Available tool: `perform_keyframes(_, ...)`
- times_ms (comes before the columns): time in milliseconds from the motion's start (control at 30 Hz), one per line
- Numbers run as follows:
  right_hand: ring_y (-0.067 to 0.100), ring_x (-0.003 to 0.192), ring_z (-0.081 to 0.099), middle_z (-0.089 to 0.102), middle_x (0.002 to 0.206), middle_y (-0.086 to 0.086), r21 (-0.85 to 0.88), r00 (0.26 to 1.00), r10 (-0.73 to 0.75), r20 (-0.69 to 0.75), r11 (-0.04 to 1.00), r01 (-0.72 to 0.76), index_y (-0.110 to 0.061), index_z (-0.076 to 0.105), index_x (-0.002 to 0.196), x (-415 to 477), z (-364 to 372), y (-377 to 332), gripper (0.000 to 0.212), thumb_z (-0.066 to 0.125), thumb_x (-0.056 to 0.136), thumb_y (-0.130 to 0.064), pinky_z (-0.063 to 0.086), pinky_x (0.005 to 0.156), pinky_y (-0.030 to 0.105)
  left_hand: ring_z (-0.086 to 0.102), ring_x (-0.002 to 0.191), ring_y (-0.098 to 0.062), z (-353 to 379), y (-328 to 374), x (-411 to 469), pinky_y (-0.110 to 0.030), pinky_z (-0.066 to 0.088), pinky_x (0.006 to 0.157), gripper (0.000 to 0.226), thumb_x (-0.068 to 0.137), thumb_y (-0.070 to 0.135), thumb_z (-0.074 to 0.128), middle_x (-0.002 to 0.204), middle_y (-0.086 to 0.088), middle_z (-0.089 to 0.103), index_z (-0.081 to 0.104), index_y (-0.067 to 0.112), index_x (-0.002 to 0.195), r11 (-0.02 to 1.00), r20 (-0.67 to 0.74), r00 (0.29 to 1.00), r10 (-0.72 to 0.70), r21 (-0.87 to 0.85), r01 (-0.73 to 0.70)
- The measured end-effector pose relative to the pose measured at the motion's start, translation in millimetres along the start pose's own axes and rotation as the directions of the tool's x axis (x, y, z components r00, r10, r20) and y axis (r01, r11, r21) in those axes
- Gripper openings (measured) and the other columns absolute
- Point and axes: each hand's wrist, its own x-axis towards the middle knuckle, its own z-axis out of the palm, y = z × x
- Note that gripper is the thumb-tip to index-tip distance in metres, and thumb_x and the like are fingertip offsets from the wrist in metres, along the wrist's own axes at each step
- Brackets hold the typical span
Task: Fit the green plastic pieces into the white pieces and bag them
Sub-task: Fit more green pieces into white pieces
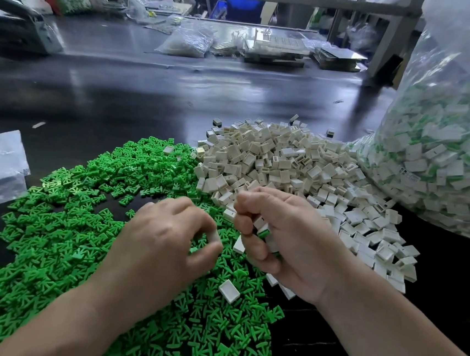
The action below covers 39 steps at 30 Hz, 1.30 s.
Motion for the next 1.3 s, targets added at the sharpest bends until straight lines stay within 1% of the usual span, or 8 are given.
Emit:
perform_keyframes(100,0.009,0.041,0.04,0.054,0.065,-0.002,-0.153,1.0,0.019,-0.021,0.988,-0.022,-0.025,0.066,0.078,-2.1,3.4,2.1,0.019,0.065,0.097,-0.029,0.027,0.035,0.016,0.056,0.08,-0.001,-4.3,-2.2,0.6,-0.02,0.043,0.066,0.018,0.08,0.058,0.055,0.082,0.022,0.057,0.059,0.04,0.084,0.967,-0.147,0.982,-0.121,-0.242,0.083)
perform_keyframes(300,0.01,0.044,0.042,0.055,0.068,0.001,-0.099,0.996,0.07,0.064,0.993,-0.063,-0.02,0.064,0.076,-4.6,8.2,1.9,0.031,0.054,0.103,-0.031,0.028,0.035,0.016,0.057,0.093,0.001,-2.6,4.7,-0.1,-0.008,0.04,0.077,0.028,0.083,0.058,0.058,0.094,0.022,0.059,0.061,0.039,0.104,0.95,-0.208,0.974,-0.086,-0.312,0.016)
perform_keyframes(467,0.012,0.041,0.041,0.062,0.068,0.006,-0.02,0.995,-0.03,-0.097,0.999,0.028,-0.015,0.07,0.089,0.8,-4.6,-3.9,0.018,0.059,0.1,-0.024,0.028,0.035,0.015,0.057,0.098,-0.008,-1.9,-7.7,-0.3,-0.032,0.05,0.079,0.051,0.09,0.067,0.043,0.108,0.013,0.061,0.061,0.033,0.123,0.995,-0.011,0.995,-0.098,0.034,0.098)
perform_keyframes(600,0.012,0.039,0.042,0.063,0.068,0.006,-0.025,0.996,-0.072,-0.055,0.997,0.071,-0.021,0.078,0.091,0.0,-2.8,-1.9,0.012,0.067,0.093,-0.018,0.029,0.036,0.015,0.058,0.085,-0.017,4.4,-7.5,0.2,-0.036,0.048,0.071,0.047,0.081,0.06,0.055,0.092,0.007,0.062,0.072,0.028,0.11,0.968,0.1,0.993,-0.065,0.249,0.038)
perform_keyframes(767,0.012,0.044,0.045,0.061,0.072,0.005,0.03,0.999,-0.038,-0.033,0.999,0.039,-0.021,0.078,0.09,-0.1,-2.6,-1.4,0.01,0.069,0.087,-0.018,0.03,0.037,0.017,0.056,0.077,-0.015,7.4,-10.2,2.0,-0.037,0.045,0.07,0.019,0.083,0.044,0.066,0.084,0.01,0.06,0.073,0.029,0.092,0.971,0.048,0.999,-0.014,0.24,0.002)
perform_keyframes(1000,0.013,0.047,0.045,0.059,0.07,0.007,0.171,0.995,0.035,-0.096,0.985,-0.018,-0.007,0.072,0.099,4.7,-4.2,-0.8,0.013,0.059,0.096,-0.009,0.03,0.036,0.018,0.058,0.089,-0.018,9.5,-5.6,3.4,-0.039,0.047,0.078,0.054,0.09,0.065,0.039,0.095,0.006,0.064,0.068,0.028,0.117,0.974,0.048,0.999,0.012,0.226,-0.023)
perform_keyframes(1167,0.013,0.05,0.047,0.061,0.075,0.008,0.207,0.998,0.045,-0.05,0.978,-0.034,-0.004,0.067,0.099,4.5,-5.8,-0.2,0.008,0.061,0.096,-0.008,0.031,0.035,0.018,0.054,0.083,-0.016,11.3,-2.4,4.4,-0.035,0.04,0.073,0.028,0.085,0.054,0.057,0.087,0.011,0.061,0.072,0.031,0.093,0.981,0.072,0.996,0.058,0.179,-0.07)
perform_keyframes(1300,0.013,0.05,0.048,0.062,0.078,0.009,0.202,0.997,0.049,-0.053,0.979,-0.038,-0.008,0.06,0.092,4.9,-6.6,1.0,0.009,0.059,0.099,-0.014,0.033,0.035,0.019,0.054,0.083,-0.017,13.1,-3.1,4.2,-0.039,0.042,0.074,0.024,0.093,0.044,0.052,0.086,0.01,0.06,0.069,0.028,0.089,0.982,0.031,0.997,0.067,0.173,-0.071)
